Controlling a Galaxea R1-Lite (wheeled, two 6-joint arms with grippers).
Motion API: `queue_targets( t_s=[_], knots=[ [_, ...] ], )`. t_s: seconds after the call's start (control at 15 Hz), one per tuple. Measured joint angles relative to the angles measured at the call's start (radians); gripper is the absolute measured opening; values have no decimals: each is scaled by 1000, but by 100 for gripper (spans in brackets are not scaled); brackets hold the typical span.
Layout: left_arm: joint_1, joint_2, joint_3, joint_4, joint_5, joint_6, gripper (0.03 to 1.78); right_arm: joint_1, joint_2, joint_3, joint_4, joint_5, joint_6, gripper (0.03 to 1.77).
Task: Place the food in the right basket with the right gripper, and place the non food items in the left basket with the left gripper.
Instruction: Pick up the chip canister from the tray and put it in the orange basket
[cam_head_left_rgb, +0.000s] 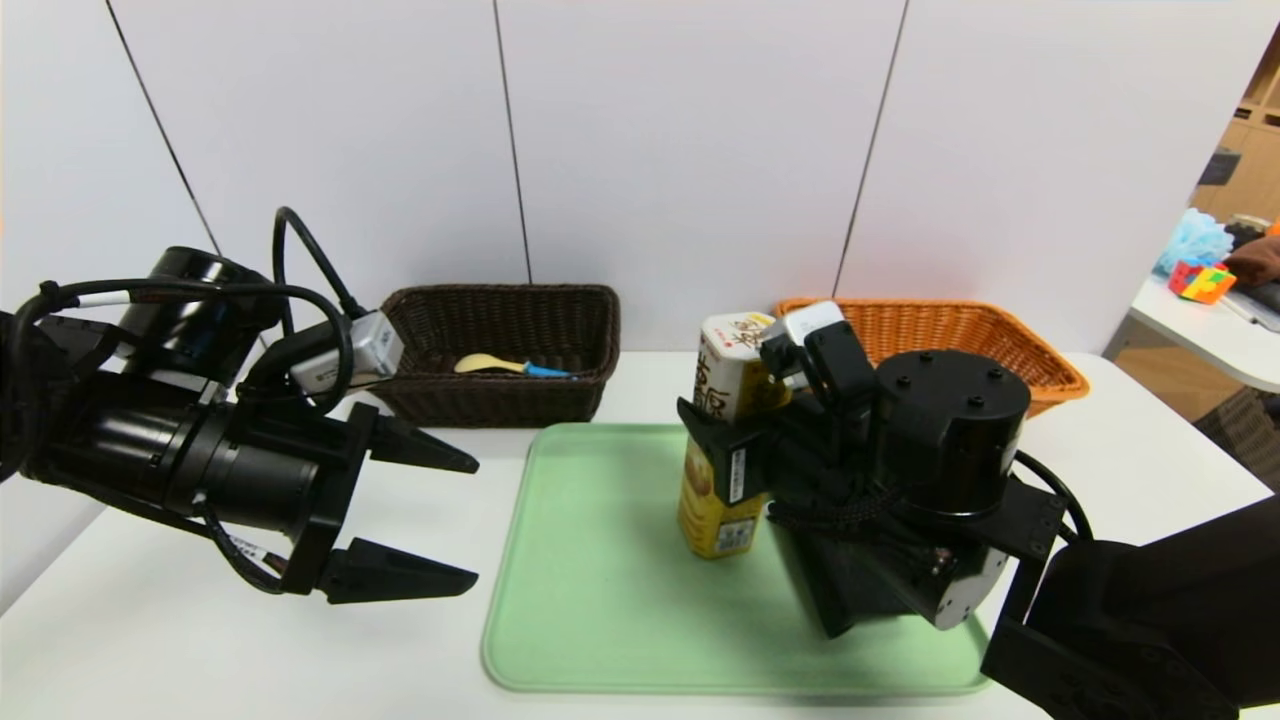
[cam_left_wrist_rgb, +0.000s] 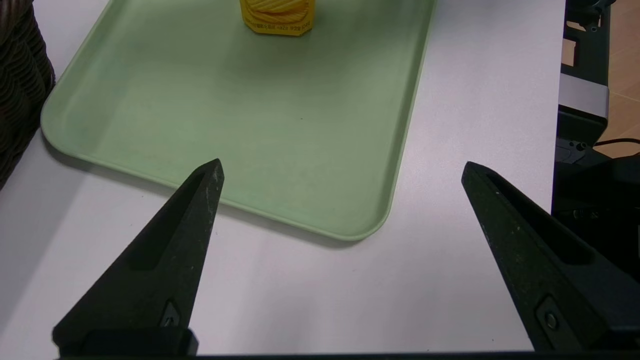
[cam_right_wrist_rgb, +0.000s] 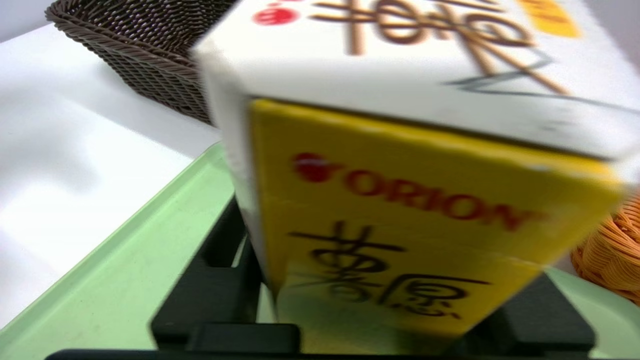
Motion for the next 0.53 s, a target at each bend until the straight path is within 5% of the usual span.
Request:
queue_targets(
  t_s=[0.53],
  knots=[
    [0, -9, 7, 0, 0, 0, 169, -3, -7, -2, -34, -3, 0, 88]
  ],
)
